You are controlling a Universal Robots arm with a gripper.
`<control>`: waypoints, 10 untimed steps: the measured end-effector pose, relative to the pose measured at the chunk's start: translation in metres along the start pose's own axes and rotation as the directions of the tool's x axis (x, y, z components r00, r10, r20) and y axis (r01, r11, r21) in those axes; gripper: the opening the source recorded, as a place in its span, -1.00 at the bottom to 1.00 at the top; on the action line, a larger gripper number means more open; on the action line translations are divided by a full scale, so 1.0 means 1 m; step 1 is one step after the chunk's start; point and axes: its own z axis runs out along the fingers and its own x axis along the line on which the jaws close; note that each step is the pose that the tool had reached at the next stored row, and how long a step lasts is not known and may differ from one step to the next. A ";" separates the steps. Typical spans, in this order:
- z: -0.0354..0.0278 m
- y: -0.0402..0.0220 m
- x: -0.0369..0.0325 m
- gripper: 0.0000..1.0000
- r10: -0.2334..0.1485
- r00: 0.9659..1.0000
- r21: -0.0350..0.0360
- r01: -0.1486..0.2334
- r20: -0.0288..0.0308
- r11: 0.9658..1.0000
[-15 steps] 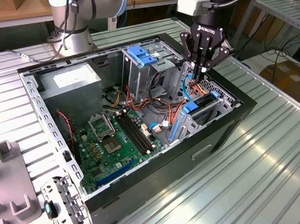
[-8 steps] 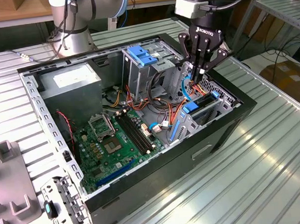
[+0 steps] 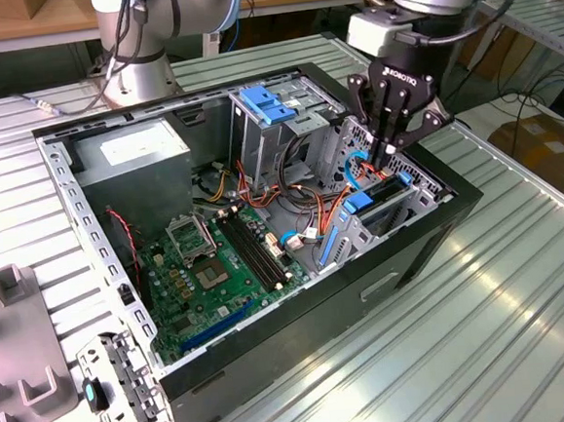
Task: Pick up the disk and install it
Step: 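Insert the second disk wire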
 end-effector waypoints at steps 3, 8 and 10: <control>0.0034 0.0004 0.0081 -0.68 0.000 1.000 0.001 0.000 0.010 1.000; 0.0072 0.0033 0.0144 -0.68 -0.003 1.000 0.021 0.002 0.030 1.000; 0.0079 0.0046 0.0154 -0.68 -0.004 0.999 0.031 0.003 0.036 1.000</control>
